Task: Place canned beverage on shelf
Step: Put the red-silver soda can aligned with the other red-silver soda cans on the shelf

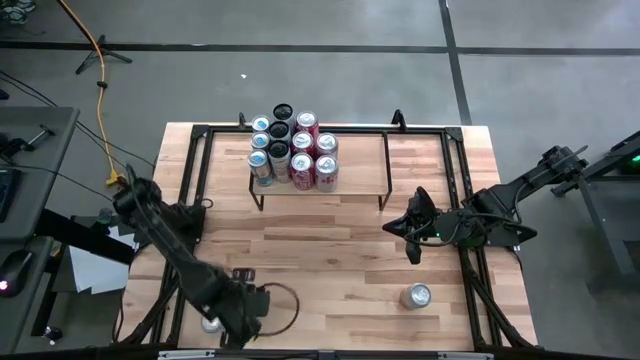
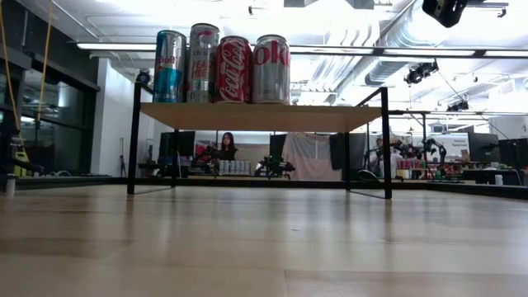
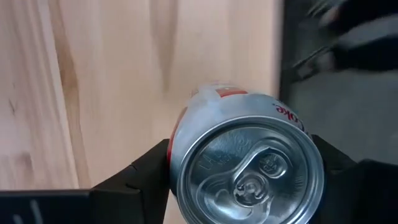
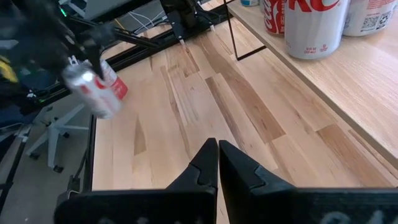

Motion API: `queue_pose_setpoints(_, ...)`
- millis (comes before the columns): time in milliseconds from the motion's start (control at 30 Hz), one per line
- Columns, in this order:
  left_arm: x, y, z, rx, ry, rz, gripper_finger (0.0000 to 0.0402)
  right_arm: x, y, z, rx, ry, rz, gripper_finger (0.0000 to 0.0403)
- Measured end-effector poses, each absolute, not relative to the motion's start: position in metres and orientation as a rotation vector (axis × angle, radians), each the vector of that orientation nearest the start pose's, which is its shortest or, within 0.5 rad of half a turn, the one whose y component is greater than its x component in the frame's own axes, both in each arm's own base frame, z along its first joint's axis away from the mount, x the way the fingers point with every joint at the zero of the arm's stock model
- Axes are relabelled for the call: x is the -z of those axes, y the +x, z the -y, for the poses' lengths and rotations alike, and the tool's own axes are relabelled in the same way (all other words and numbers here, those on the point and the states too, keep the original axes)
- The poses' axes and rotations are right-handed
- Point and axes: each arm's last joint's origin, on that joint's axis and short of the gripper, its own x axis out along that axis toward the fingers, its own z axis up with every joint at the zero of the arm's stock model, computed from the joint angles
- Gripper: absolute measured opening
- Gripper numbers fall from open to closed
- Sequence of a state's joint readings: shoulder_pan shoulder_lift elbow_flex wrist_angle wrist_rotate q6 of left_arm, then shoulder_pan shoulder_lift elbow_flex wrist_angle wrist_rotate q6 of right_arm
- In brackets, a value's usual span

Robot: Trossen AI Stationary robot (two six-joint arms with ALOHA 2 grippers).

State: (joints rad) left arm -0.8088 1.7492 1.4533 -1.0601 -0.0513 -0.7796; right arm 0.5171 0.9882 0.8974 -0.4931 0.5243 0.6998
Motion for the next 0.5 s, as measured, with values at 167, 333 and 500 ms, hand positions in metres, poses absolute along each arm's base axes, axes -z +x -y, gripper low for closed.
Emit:
queue_pose_setpoints(167, -0.325, 0.256, 0.212, 0.201, -0.151, -1.176, 0.0202, -0.31, 0.182, -0.087, 0.197, 0.389, -0.466, 0.0)
queue_pose_setpoints(333, -0.408, 0.276, 0.157, 0.174, -0.15, -0.902, 0.0202, -0.311, 0.183, -0.086, 0.225, 0.382, -0.449, 0.0)
queue_pose_setpoints(500, -0.463, 0.295, 0.098, -0.006, 0.001, -0.699, 0.0202, -0.315, 0.185, -0.086, 0.234, 0.382, -0.395, 0.0)
